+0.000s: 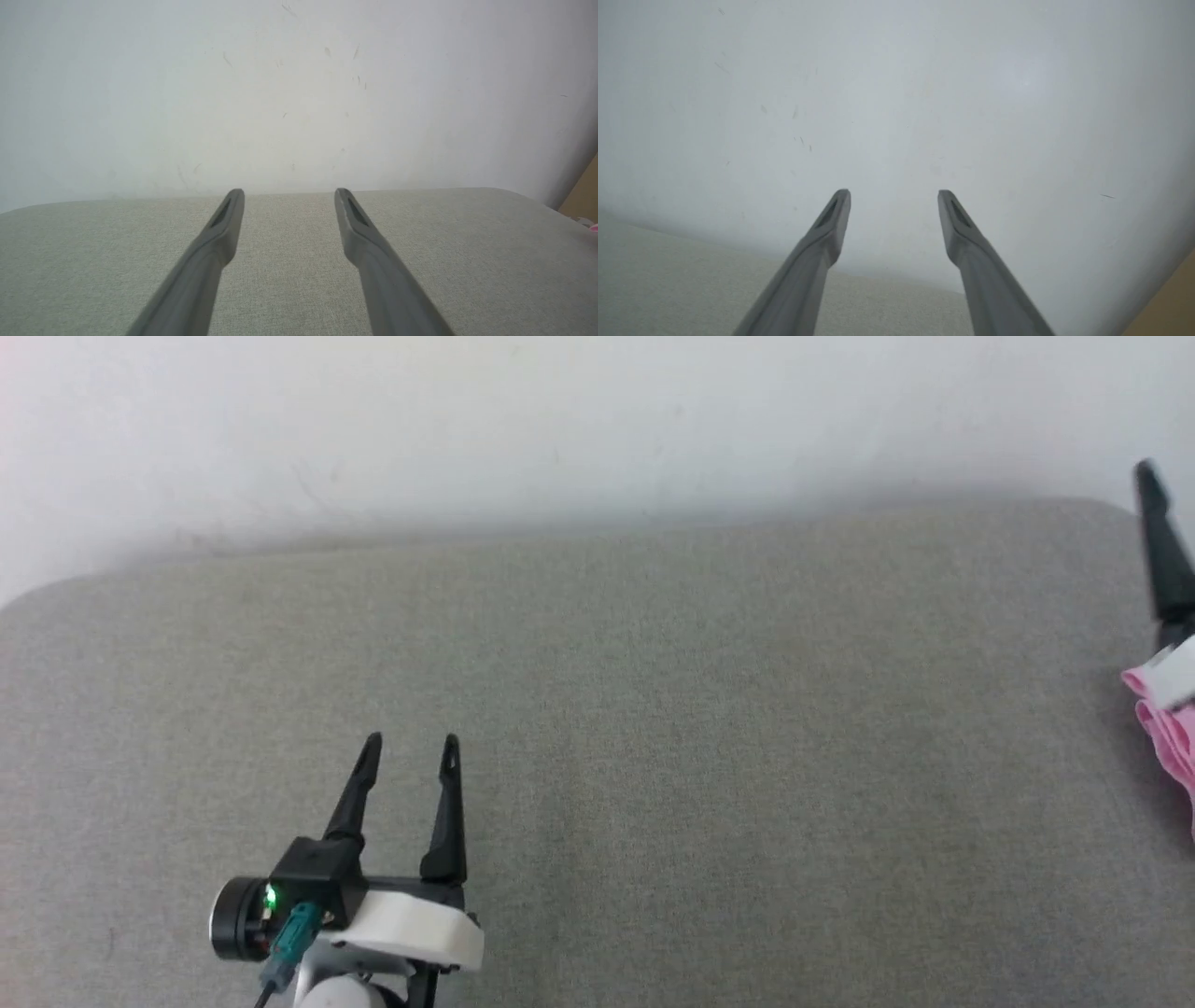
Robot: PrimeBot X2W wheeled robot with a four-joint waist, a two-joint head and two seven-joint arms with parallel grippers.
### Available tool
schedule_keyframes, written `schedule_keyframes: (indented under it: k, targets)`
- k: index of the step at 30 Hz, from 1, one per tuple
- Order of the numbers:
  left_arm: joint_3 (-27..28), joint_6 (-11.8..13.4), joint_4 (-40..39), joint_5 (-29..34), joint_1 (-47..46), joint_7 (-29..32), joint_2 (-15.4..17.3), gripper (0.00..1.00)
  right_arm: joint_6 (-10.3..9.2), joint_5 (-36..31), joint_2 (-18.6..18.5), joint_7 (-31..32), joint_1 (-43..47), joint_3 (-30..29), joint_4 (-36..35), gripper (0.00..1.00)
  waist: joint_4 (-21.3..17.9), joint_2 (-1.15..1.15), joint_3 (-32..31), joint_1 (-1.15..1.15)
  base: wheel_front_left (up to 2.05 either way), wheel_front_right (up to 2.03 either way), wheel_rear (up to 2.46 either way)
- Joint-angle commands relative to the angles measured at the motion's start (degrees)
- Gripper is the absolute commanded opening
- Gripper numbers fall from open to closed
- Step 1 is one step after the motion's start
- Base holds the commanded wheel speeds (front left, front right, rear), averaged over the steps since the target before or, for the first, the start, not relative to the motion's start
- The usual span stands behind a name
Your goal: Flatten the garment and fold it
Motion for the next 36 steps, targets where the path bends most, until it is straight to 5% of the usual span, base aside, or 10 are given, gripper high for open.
schedule_keyframes:
  k: [1, 8, 15, 22, 36]
  targets:
    - [0.40, 0.41, 0.07, -0.23, 0.82, -0.27, 0.09, 1.00, -0.11, -0.36, 1.46, -0.28, 1.98, -0.88, -1.16, 1.00, 0.72, 0.00, -2.80, 0.02, 0.00, 0.00, 0.00]
    - [2.27, 1.31, 0.76, 0.32, 3.05, -0.27, 0.12, 1.00, -0.11, -6.03, 14.63, 0.29, 16.61, -7.61, -13.36, 1.00, 1.14, 0.00, -3.94, 0.02, 0.00, 0.00, 0.00]
    - [1.77, 0.67, 1.53, 1.27, 4.44, -0.27, 0.10, 1.00, -0.11, -12.08, 25.18, -1.30, 27.61, -10.48, -17.21, 1.00, 1.78, 0.00, -4.51, 0.02, 0.00, 0.00, 0.00]
    - [1.57, 1.09, 1.34, 1.64, 5.94, -0.27, 0.02, 1.00, -0.11, -16.92, 28.53, -2.50, 33.90, -10.11, -18.17, 1.00, 2.08, 0.00, -5.10, 0.02, 0.00, 0.00, 0.00]
    - [1.28, 1.61, 1.23, 0.70, 6.29, -0.27, -0.09, 1.00, -0.11, -17.73, 29.47, -3.01, 34.64, -10.60, -18.97, 1.00, 2.47, 0.00, -5.07, 0.02, 0.00, 0.00, 0.00]
